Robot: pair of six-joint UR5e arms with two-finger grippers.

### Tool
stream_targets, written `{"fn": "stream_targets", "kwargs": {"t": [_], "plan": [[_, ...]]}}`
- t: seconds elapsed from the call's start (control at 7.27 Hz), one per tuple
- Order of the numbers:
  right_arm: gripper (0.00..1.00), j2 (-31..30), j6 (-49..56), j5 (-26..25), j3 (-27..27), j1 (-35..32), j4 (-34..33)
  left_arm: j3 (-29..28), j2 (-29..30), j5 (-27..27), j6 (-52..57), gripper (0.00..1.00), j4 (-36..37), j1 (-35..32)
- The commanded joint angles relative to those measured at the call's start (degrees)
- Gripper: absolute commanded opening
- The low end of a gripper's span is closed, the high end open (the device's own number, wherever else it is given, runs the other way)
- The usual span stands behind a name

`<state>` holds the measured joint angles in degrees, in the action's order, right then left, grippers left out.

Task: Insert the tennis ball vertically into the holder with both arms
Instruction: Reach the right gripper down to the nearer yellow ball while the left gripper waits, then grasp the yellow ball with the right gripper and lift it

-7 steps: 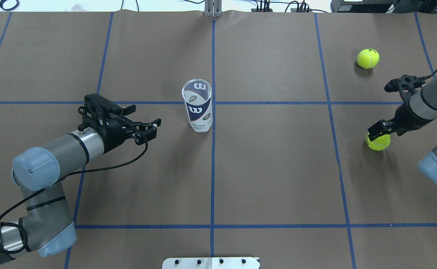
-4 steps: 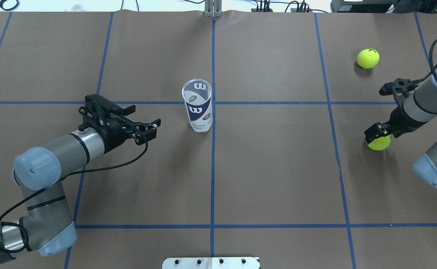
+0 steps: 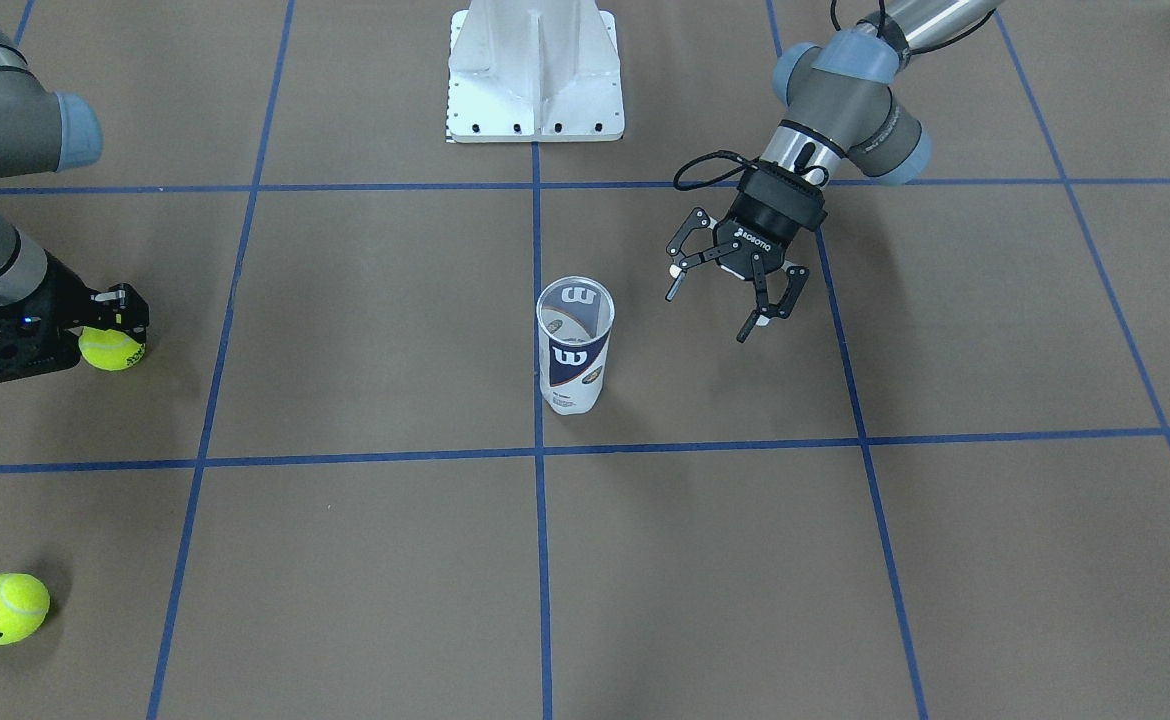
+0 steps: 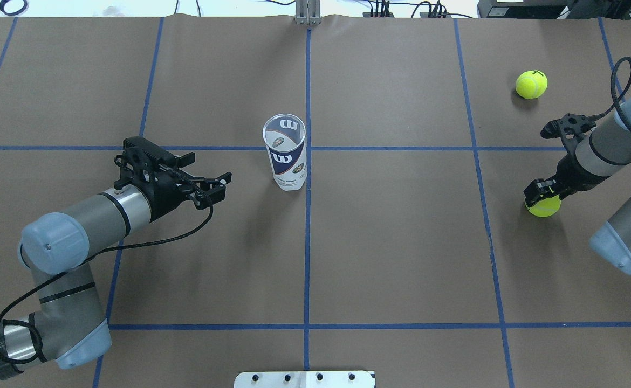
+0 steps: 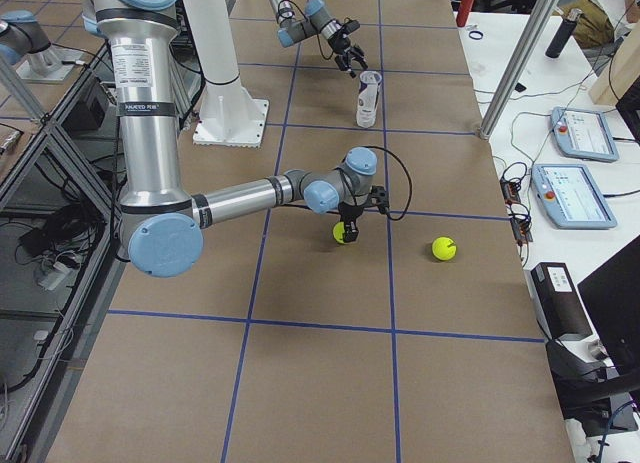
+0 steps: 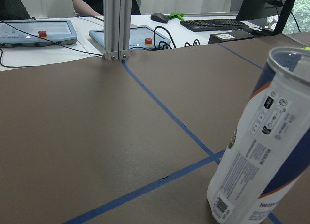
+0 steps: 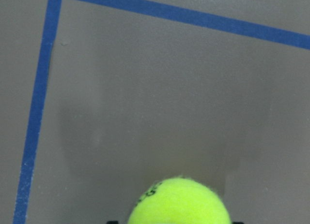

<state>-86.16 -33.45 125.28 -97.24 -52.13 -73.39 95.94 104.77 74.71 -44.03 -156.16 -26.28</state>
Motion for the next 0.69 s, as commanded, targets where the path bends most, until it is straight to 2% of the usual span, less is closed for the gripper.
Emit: {"fn": "stream_targets", "kwargs": {"t": [0.0,0.28,0.55], "plan": [[0.00,0.3,0.0,2.3,-1.0,-1.4,1.9,0.1,0.0,0.0,0.0,0.99,0.0,0.0],[0.00,2.9,0.1,8.1,-1.5,-5.9,1.9,-0.4,0.1,0.0,0.0,0.99,0.2,0.3],[0.00,6.4,-0.8,10.9,-1.6,-7.5,1.6,-5.1,3.2,-0.3,0.5,0.99,-0.2,2.8]]}}
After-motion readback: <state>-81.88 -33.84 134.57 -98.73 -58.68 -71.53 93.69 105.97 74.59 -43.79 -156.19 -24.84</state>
